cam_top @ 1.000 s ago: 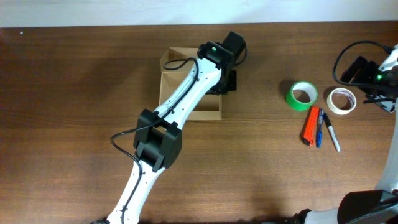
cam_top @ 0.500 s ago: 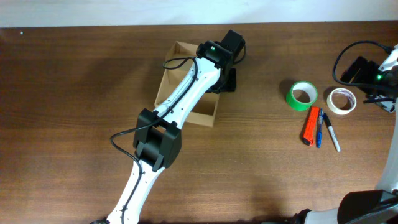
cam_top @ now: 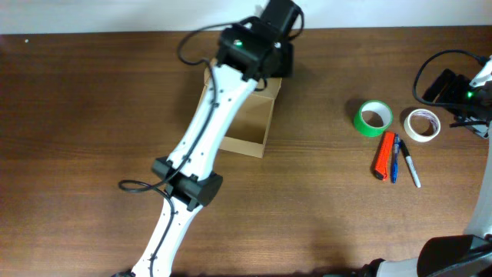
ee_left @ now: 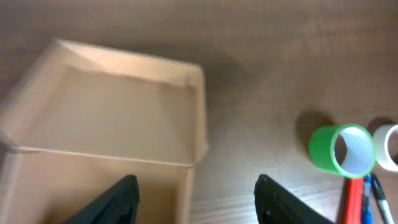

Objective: Pack container
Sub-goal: 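Retract the left arm and reach the right gripper to the green tape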

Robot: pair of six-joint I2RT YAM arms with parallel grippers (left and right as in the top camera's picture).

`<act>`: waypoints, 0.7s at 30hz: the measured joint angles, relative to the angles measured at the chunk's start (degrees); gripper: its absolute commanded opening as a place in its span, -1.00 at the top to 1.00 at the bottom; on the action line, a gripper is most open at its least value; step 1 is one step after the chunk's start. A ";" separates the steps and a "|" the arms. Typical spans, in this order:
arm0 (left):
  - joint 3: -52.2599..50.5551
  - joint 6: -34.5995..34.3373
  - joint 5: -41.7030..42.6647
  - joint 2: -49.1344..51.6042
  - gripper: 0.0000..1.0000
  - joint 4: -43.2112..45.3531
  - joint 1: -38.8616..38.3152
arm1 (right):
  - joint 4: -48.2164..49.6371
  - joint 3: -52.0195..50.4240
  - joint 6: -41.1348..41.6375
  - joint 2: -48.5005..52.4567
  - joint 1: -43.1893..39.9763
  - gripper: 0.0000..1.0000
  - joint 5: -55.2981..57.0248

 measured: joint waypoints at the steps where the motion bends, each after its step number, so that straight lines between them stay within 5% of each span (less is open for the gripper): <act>1: 1.14 0.35 -0.92 -0.42 -0.25 -0.92 0.50 | -0.04 0.00 -0.04 0.00 0.00 -0.98 0.00; 13: 1.88 5.35 -13.11 -11.54 -0.62 -8.76 19.93 | -3.04 -0.04 -0.20 2.03 0.02 -0.78 1.81; 16: 2.01 6.08 -14.08 -12.79 -0.74 -8.79 25.62 | -4.48 -0.09 0.24 7.13 0.20 -0.67 2.14; 18: 2.01 6.05 -14.34 -12.94 -1.00 -8.79 28.28 | -4.76 -0.13 0.28 11.15 0.46 -0.54 2.08; 21: 1.29 6.38 -14.73 -12.94 -1.00 -8.83 32.68 | -4.87 -0.22 0.68 18.45 1.55 -0.47 1.53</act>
